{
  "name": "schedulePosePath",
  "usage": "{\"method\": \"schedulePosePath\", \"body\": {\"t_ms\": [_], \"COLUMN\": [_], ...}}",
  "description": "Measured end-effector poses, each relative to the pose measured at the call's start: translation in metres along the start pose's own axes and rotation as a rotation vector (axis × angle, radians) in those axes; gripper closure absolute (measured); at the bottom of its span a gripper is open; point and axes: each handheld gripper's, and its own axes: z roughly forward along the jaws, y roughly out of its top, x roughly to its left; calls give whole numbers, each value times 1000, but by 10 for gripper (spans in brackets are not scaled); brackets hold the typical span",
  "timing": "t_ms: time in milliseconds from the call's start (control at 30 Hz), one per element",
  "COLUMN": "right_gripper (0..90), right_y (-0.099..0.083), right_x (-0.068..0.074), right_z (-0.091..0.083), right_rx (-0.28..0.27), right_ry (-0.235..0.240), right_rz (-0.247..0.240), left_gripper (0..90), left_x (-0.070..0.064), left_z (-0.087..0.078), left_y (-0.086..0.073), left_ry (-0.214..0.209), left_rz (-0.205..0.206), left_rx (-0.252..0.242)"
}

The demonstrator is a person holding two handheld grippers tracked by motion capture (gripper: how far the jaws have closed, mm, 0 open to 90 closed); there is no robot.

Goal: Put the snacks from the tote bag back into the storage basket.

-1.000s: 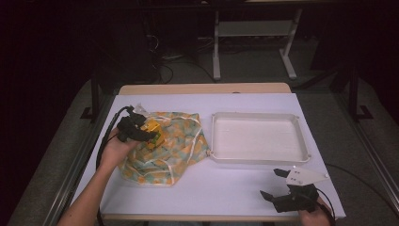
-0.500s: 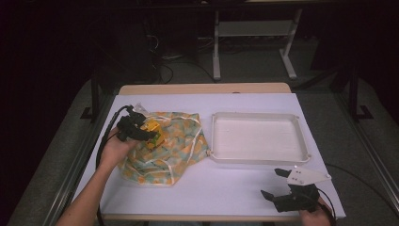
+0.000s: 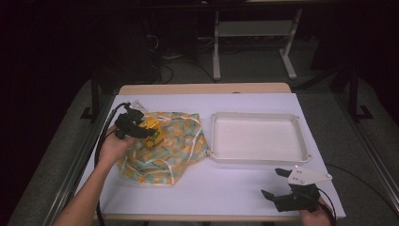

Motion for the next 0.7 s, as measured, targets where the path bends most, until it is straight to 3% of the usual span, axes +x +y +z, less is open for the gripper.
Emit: {"method": "schedulePosePath", "body": {"t_ms": [700], "right_gripper": [135], "right_y": [0], "right_x": [-1], "right_z": [-1], "right_rx": [0], "right_ry": [-2], "right_rz": [6], "left_gripper": [502], "left_x": [-3], "left_z": [-13], "left_y": [14], "left_ry": [10], "left_rz": [28], "left_rx": [-15]}}
